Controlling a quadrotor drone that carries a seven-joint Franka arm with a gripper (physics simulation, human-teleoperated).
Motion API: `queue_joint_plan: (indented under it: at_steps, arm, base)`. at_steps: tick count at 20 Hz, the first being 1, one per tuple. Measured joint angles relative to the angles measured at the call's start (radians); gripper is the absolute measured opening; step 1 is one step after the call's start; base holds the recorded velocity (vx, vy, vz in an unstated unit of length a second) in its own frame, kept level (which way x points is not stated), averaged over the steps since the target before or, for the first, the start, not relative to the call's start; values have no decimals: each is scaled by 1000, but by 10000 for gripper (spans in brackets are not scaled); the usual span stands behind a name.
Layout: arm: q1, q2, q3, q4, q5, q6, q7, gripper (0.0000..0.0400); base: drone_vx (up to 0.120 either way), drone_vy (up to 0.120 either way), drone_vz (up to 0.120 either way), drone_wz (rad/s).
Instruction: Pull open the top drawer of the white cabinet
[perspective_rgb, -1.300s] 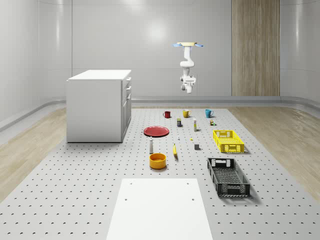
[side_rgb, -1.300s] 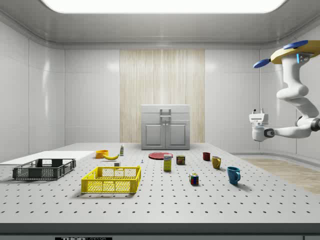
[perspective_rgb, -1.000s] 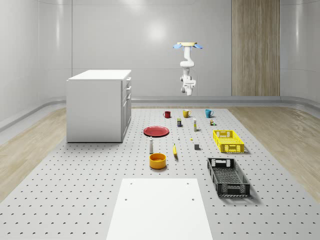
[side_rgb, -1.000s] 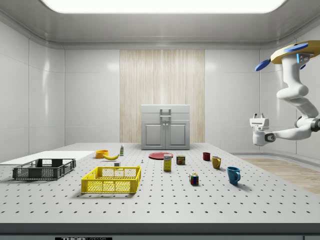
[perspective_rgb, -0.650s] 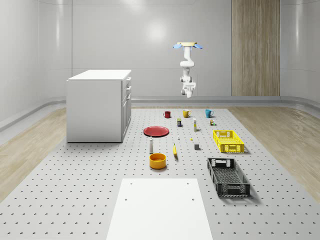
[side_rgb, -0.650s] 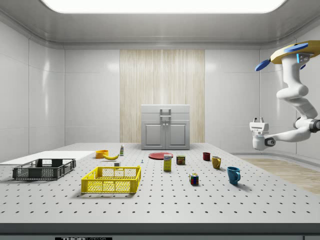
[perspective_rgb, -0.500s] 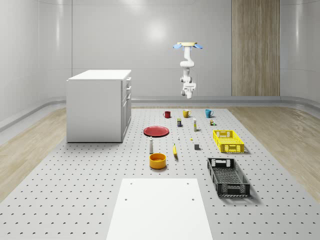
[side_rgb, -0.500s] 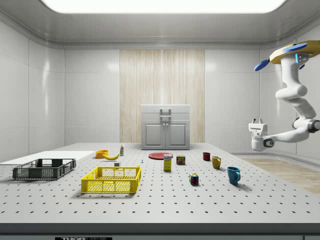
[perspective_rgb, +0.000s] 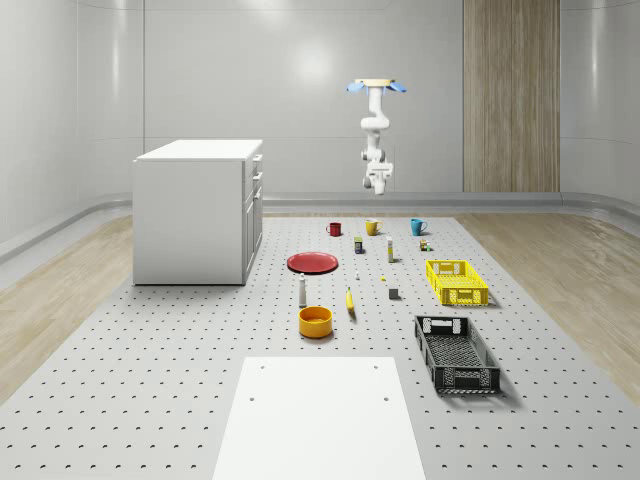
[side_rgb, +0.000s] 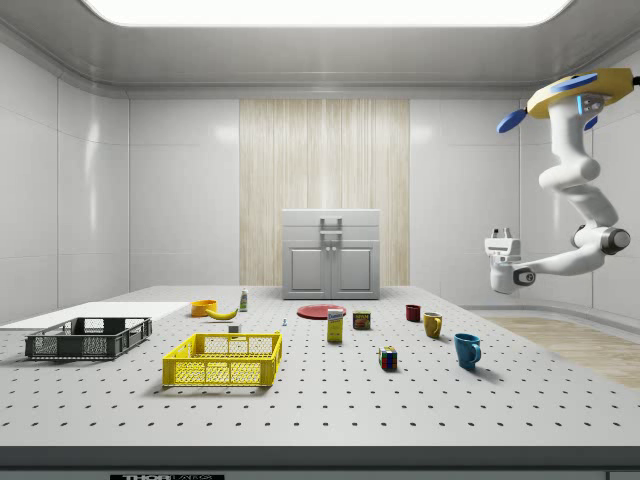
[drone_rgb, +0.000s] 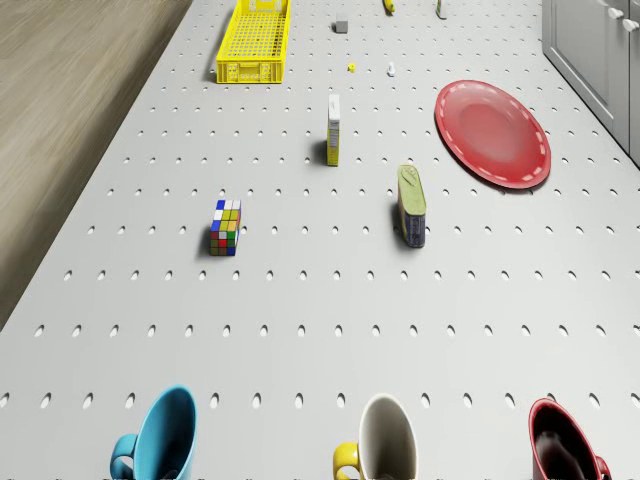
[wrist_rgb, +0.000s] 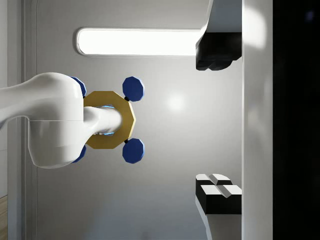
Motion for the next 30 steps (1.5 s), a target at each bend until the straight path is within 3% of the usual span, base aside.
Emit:
queue_joint_plan:
  at_steps: [3, 8, 13, 20, 30]
  arm:
    - [7, 0, -40, -1, 67, 0, -6, 305]
    - [92, -10, -384, -122, 597, -6, -93, 312]
    - [174, -35, -566, -255, 872, 1, -142, 309]
    - [257, -72, -674, -340, 998, 28, -161, 306]
    - [340, -122, -737, -373, 1014, 79, -149, 305]
  base:
    - [120, 0, 120, 0]
    - [120, -88, 24, 0]
    - [120, -120, 120, 0]
    - [120, -120, 120, 0]
    - [120, -120, 4, 0]
